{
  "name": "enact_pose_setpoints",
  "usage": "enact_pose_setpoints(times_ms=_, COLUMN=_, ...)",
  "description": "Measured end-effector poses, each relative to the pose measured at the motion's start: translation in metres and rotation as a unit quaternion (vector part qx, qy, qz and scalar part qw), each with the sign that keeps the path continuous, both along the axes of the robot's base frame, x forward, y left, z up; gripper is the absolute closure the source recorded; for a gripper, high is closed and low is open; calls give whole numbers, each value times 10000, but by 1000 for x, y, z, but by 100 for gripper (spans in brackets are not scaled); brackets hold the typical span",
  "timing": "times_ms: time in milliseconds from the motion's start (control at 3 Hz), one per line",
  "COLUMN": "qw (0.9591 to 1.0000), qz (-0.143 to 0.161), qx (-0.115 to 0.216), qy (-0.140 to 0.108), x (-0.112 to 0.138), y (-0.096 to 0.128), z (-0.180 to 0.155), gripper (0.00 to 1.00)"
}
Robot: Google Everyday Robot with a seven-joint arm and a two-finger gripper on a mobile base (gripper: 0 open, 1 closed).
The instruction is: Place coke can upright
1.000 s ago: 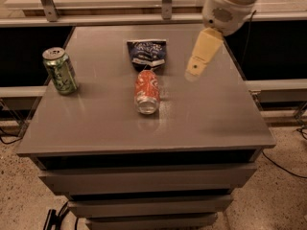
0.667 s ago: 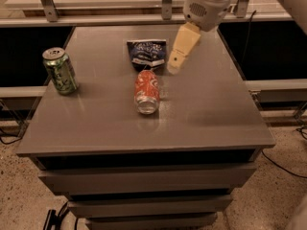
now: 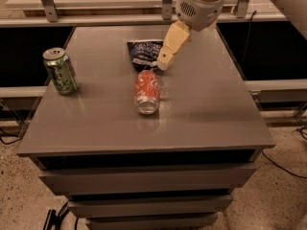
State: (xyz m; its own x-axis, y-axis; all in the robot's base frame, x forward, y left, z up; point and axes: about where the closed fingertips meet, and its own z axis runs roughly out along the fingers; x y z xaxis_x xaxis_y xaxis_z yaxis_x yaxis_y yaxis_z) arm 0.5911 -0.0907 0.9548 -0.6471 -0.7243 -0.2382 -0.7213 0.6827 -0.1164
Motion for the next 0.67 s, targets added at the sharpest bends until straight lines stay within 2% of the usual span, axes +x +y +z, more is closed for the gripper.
enact_pose_setpoints(times_ms=333, qw=9980, qz=-458, qx=178, qy=-400, x=-7, y=6, z=0, gripper=0)
enact_pose_setpoints(times_ms=667, qw=9905, qz=-1062, qx=369, qy=-791, x=-7, y=25, z=-17, gripper=0)
